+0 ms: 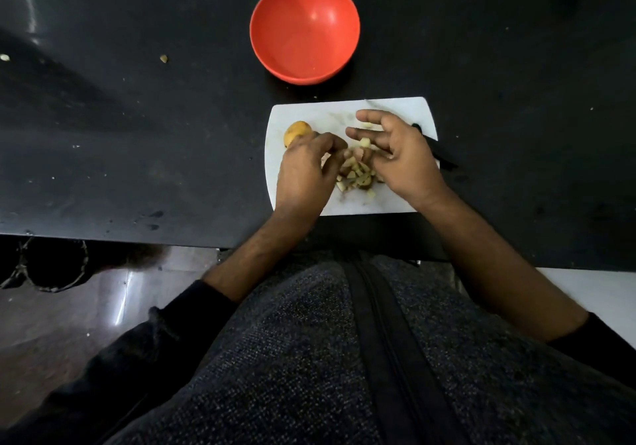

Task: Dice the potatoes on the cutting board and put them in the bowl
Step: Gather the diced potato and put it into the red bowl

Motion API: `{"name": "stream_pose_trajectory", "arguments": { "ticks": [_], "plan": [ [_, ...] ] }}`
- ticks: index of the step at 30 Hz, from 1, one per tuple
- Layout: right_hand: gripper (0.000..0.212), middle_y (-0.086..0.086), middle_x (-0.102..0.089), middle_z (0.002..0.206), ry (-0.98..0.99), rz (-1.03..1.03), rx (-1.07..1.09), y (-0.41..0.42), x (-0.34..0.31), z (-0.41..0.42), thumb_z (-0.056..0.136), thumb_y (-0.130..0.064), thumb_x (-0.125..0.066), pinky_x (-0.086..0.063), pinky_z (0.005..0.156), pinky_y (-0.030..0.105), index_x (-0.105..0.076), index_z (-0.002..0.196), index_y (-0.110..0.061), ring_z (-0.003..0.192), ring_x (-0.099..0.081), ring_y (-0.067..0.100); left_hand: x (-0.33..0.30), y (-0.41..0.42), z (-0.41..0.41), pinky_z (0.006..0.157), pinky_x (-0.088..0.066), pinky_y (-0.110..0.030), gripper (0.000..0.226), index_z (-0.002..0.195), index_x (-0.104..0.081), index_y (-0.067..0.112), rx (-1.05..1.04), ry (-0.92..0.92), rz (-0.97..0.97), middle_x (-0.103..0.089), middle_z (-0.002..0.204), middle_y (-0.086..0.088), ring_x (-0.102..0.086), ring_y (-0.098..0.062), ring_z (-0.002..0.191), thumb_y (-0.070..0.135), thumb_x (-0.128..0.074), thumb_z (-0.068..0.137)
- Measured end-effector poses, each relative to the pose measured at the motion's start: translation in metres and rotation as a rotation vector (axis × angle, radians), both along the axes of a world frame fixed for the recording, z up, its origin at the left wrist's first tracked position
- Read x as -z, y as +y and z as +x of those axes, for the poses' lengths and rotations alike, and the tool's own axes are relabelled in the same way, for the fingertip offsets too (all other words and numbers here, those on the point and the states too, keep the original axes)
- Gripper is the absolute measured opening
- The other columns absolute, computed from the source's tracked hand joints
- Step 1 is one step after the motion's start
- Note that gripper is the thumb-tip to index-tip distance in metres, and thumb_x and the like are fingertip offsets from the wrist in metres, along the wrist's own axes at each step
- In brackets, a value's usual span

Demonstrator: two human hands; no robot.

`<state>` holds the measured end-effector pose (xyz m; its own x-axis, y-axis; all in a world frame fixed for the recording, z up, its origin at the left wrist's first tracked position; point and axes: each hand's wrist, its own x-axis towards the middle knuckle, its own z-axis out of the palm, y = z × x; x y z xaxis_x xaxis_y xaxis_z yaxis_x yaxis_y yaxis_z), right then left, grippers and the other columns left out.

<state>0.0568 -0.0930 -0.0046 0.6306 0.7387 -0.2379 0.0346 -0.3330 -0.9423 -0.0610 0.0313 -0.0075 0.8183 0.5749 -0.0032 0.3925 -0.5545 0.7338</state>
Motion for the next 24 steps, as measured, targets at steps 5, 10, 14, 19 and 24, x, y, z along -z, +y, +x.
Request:
{"name": "stream_pose_trajectory", "arguments": {
  "ticks": [5, 10, 14, 19, 24],
  "plan": [
    [0.036, 0.016, -0.06, 0.135, 0.55, 0.273, 0.046, -0.01, -0.02, -0.006, 0.104, -0.002, -0.04, -0.042, 0.111, 0.038, -0.045, 0.14, 0.002, 0.129, -0.055, 0.026, -0.016, -0.004, 0.004, 0.067, -0.049, -0.018, 0.01, 0.091, -0.072, 0.016, -0.127, -0.136, -0.271, -0.07, 0.082, 0.009, -0.066, -0.006, 0.079, 0.02, -0.065, 0.097],
    [0.042, 0.018, -0.048, 0.147, 1.005, 0.543, 0.18, -0.017, -0.035, -0.007, 0.108, -0.013, -0.026, -0.038, 0.113, 0.035, -0.036, 0.146, 0.002, 0.138, -0.045, 0.027, -0.027, -0.001, 0.009, 0.063, -0.052, -0.035, 0.02, 0.091, -0.07, 0.012, -0.211, -0.243, -0.485, -0.072, 0.076, 0.0, -0.064, -0.011, 0.069, 0.029, -0.063, 0.099],
    [0.047, 0.021, -0.043, 0.149, 1.191, 0.598, 0.258, -0.014, -0.039, -0.005, 0.108, -0.02, -0.026, -0.034, 0.116, 0.036, -0.032, 0.148, 0.003, 0.14, -0.042, 0.027, -0.028, 0.0, 0.011, 0.06, -0.05, -0.042, 0.023, 0.091, -0.07, 0.013, -0.243, -0.238, -0.533, -0.071, 0.074, -0.001, -0.062, -0.014, 0.067, 0.032, -0.062, 0.099],
    [0.056, 0.023, -0.04, 0.151, 1.24, 0.662, 0.212, -0.017, -0.035, -0.001, 0.108, -0.032, -0.024, -0.028, 0.119, 0.038, -0.03, 0.149, 0.005, 0.141, -0.039, 0.03, -0.027, 0.002, 0.008, 0.063, -0.052, -0.036, 0.023, 0.094, -0.07, 0.01, -0.269, -0.218, -0.564, -0.071, 0.075, -0.001, -0.067, -0.019, 0.072, 0.03, -0.061, 0.1],
    [0.042, 0.013, -0.068, 0.122, 0.617, 0.225, 0.275, -0.012, -0.018, -0.004, 0.107, -0.03, -0.037, -0.05, 0.1, 0.036, -0.06, 0.127, -0.001, 0.114, -0.064, 0.022, -0.017, 0.003, 0.005, 0.068, -0.054, -0.029, 0.015, 0.098, -0.069, 0.015, -0.206, -0.123, -0.422, -0.071, 0.081, -0.001, -0.068, -0.013, 0.076, 0.03, -0.069, 0.094]
  ]
}}
